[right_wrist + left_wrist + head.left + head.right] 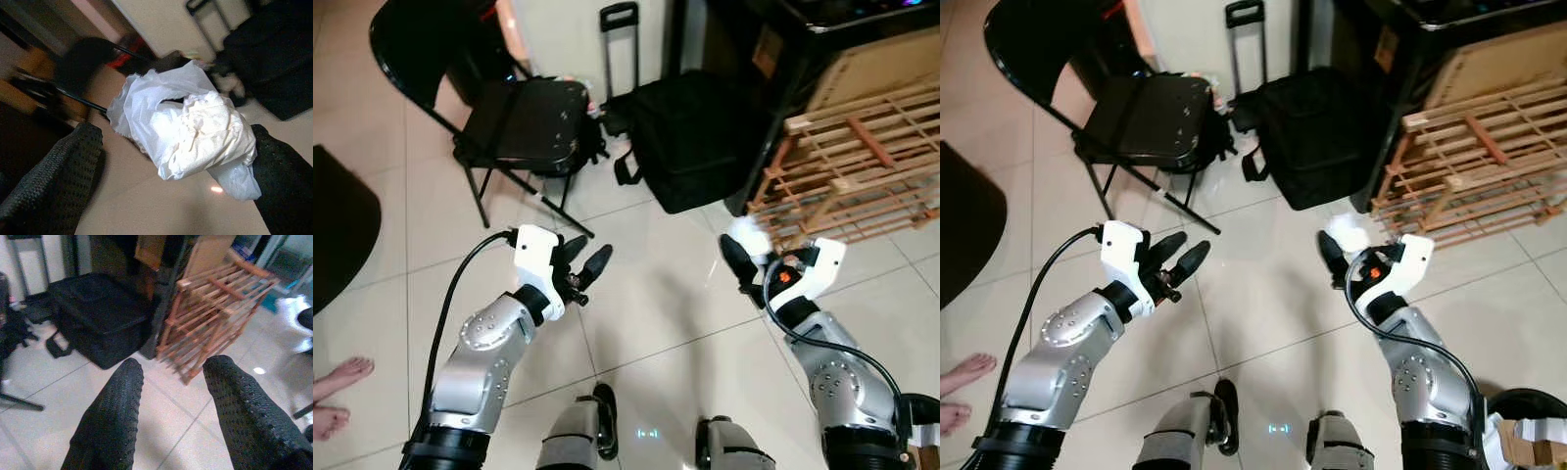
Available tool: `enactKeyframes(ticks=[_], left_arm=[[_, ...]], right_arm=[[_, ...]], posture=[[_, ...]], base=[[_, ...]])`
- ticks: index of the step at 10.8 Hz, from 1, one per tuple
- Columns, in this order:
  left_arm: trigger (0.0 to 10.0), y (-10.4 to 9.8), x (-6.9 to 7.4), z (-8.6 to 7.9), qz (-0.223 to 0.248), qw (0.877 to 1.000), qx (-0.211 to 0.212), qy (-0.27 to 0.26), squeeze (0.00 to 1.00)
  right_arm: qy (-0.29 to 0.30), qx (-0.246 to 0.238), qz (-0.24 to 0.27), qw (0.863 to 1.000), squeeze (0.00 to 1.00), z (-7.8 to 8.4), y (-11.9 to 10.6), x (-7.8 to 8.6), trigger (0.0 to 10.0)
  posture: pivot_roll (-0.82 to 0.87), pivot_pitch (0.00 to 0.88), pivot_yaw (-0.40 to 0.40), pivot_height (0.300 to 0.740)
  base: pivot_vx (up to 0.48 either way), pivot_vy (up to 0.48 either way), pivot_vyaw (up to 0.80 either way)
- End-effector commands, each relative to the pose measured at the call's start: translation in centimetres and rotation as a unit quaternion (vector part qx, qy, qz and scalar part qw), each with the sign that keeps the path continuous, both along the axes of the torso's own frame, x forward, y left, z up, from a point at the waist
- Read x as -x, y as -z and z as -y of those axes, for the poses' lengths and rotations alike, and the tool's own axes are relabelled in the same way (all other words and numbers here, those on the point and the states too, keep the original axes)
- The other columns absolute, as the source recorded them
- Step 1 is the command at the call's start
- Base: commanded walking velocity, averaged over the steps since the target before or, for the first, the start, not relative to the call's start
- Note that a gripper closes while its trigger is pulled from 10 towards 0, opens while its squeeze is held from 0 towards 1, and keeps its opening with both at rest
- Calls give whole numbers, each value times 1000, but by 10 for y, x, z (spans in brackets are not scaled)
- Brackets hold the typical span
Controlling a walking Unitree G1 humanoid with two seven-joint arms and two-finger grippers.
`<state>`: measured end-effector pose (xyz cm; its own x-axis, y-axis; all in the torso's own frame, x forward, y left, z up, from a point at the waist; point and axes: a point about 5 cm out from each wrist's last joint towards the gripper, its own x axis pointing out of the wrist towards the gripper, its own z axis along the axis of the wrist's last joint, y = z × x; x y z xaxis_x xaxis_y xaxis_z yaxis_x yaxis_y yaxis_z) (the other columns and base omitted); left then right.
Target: Picking trash to rubbish bin
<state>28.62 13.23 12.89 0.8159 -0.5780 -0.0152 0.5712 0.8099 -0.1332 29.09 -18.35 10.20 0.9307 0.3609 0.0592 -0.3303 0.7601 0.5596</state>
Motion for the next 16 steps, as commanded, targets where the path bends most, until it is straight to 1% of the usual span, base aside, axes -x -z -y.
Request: enactKeyframes(ticks=[1, 2, 3, 4, 5, 6, 7, 8, 9, 10, 11, 12, 13, 14, 15, 16], left_arm=[[10000, -5, 3, -3, -1, 1000, 20, 5, 0], [10000, -6, 2, -3, 0, 1000, 23, 0, 0], [10000, -3, 2, -5, -10, 1000, 27, -5, 0], [10000, 0, 3, -8, -29, 998, 51, -14, 0], [10000, 1, 4, -11, -48, 995, 82, -15, 0], [10000, 7, 6, -17, -85, 990, 110, 0, 0], [10000, 12, 6, -20, -86, 993, 78, 2, 0], [10000, 15, 5, -21, -89, 994, 68, 2, 0], [10000, 18, 0, -23, -93, 994, 62, -8, 0], [10000, 22, -4, -25, -99, 993, 59, -24, 0], [10000, 27, -7, -27, -109, 992, 64, -25, 0], [10000, 37, -8, -27, -124, 989, 73, -24, 0], [10000, 43, -8, -27, -132, 988, 70, -31, 0], [10000, 49, -8, -26, -137, 988, 65, -33, 0], [10000, 47, -8, -24, -134, 988, 74, -34, 0], [10000, 47, -9, -25, -131, 988, 76, -35, 0]], right_arm=[[-5, -21, -8, 1000, 0, 5, 7, 6, 10000], [-2, 14, -19, 1000, 0, 6, 12, 5, 10000], [7, 104, -19, 994, 0, 4, 16, 3, 10000], [56, 188, 0, 981, 0, 8, 13, -2, 10000], [106, 241, 22, 964, 0, 17, 8, -6, 10000], [150, 344, 19, 927, 0, 35, 5, -14, 10000], [138, 407, -31, 902, 0, 43, 17, -16, 10000], [150, 440, -66, 883, 0, 51, 27, -17, 10000], [190, 464, -106, 859, 0, 64, 37, -16, 10000], [207, 464, -117, 853, 0, 68, 42, -16, 10000], [185, 439, -125, 870, 0, 61, 49, -16, 10000], [161, 391, -122, 898, 0, 54, 56, -14, 10000], [163, 367, -124, 908, 0, 53, 58, -14, 10000], [166, 364, -132, 907, 0, 54, 60, -13, 10000], [167, 353, -122, 912, 0, 53, 57, -16, 10000], [166, 350, -118, 914, 0, 53, 56, -17, 10000]], posture=[[3, 269, 56, 720], [3, 268, 56, 720], [-2, 263, 56, 720], [-4, 259, 56, 720], [-4, 254, 56, 720], [-9, 249, 56, 720], [-9, 248, 56, 720], [-10, 242, 54, 720], [-11, 234, 53, 720], [-10, 227, 53, 720], [-11, 225, 49, 720], [-5, 234, 41, 720], [-7, 237, 39, 720], [-11, 247, 38, 720], [-9, 255, 35, 720], [-7, 256, 35, 720]], base=[[0, 0, 0], [0, 0, 0], [0, 0, 0], [0, 0, 0], [0, 0, 0], [0, 0, 0], [0, 0, 0], [0, 0, 0], [0, 0, 0], [0, 0, 0], [0, 0, 0], [0, 0, 0], [0, 0, 0], [0, 0, 0], [0, 0, 0], [0, 0, 0]])
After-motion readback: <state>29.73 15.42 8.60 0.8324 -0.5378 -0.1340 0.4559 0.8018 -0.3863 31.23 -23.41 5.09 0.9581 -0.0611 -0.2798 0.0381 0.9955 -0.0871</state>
